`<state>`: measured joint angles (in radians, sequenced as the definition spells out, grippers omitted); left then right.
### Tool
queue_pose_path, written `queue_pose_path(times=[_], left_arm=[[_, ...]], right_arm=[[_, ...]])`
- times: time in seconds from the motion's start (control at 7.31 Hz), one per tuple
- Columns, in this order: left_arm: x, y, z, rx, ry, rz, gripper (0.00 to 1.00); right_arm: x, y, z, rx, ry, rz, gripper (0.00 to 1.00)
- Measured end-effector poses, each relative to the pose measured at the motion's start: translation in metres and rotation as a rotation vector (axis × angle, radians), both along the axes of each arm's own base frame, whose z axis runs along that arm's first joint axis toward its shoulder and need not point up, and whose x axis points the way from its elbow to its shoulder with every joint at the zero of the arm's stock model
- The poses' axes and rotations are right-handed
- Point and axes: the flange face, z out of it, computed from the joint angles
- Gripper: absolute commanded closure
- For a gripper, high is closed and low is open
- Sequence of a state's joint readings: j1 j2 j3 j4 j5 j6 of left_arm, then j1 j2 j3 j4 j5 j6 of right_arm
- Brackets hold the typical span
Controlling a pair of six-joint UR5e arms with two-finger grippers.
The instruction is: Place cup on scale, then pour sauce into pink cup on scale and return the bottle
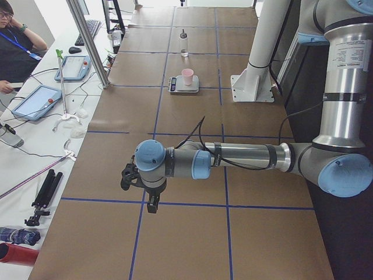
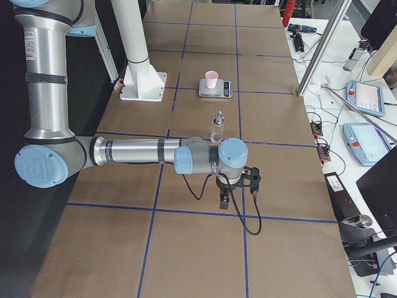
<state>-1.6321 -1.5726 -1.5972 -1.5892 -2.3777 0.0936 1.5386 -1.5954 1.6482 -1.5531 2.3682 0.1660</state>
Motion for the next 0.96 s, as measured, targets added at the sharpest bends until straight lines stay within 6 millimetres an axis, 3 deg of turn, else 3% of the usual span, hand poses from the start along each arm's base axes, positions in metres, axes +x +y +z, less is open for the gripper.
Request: queue_pose_path(times=[0.96], left_arm=[[-0.0001,-0.0012,-0.0089,0.016,-0.001,0.0,0.0]], right_arm=[[0.003,-0.0011,0.0003,0.02,0.037,-0.009,0.0]])
